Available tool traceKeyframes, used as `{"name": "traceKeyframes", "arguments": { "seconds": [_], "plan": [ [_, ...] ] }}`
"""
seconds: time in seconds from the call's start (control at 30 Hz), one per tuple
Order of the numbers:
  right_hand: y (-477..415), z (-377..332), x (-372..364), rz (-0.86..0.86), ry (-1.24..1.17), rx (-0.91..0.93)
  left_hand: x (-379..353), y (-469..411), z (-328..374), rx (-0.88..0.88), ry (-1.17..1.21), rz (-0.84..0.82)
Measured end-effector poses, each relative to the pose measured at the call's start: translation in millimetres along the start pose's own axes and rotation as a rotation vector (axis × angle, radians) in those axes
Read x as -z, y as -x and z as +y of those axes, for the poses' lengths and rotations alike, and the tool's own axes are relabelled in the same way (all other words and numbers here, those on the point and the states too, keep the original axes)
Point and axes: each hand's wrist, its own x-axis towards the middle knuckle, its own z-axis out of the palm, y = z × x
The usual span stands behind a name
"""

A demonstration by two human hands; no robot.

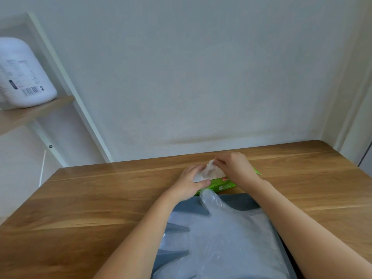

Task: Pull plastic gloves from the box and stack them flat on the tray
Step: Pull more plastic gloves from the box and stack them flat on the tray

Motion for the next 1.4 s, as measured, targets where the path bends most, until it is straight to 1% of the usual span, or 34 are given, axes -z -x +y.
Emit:
{"name": "traceKeyframes", "arguments": {
  "seconds": [0.07, 0.2, 0.3, 0.37, 0.47, 0.57, 0.67, 0.77, 0.9, 1.03, 1.13, 1.23, 1.3, 1.4],
  "plan": [
    [-0.3, 0.8, 3.9, -0.018, -0.055, -0.107, 0.0, -1.4, -0.5, 0.017, 0.044, 0.016],
    [-1.1, 1.7, 16.4, -0.051, -0.409, -0.342, 1.4, -5.8, 5.1, 0.026, 0.141, 0.094],
    [-1.2, -1.8, 26.2, -0.069, -0.571, -0.390, 2.7, -10.3, 16.3, -0.022, 0.236, 0.198],
    [-2.0, -4.0, 30.4, -0.086, -0.594, -0.412, 2.3, -13.5, 26.8, -0.057, 0.261, 0.214],
    [-4.2, -5.5, 29.8, -0.097, -0.616, -0.451, -0.3, -21.4, 37.0, -0.083, 0.217, 0.241],
    [-3.7, -4.2, 25.4, -0.065, -0.675, -0.475, -1.4, -24.5, 40.7, -0.130, 0.182, 0.285],
    [-2.0, -1.7, 20.0, -0.042, -0.746, -0.458, 1.2, -24.4, 37.3, -0.149, 0.167, 0.327],
    [-3.1, -2.4, 20.0, -0.044, -0.767, -0.408, 3.7, -27.3, 31.0, -0.104, 0.170, 0.333],
    [-4.5, -6.2, 22.1, -0.028, -0.631, -0.348, 4.5, -29.6, 32.7, -0.057, 0.269, 0.320],
    [-5.0, -7.0, 26.8, -0.018, -0.724, -0.402, 4.8, -30.0, 33.8, -0.034, 0.317, 0.313],
    [-4.7, -6.4, 28.7, -0.017, -0.757, -0.449, 6.6, -26.3, 33.2, -0.059, 0.401, 0.281],
    [-4.0, -5.5, 28.0, -0.010, -0.802, -0.489, 8.7, -19.1, 37.3, -0.116, 0.458, 0.210],
    [-2.9, -5.4, 26.8, -0.028, -0.811, -0.486, 8.0, -18.0, 37.4, -0.129, 0.458, 0.191],
    [-1.8, -7.7, 25.8, -0.051, -0.845, -0.424, 4.7, -20.2, 34.5, -0.155, 0.374, 0.280]
  ]
}}
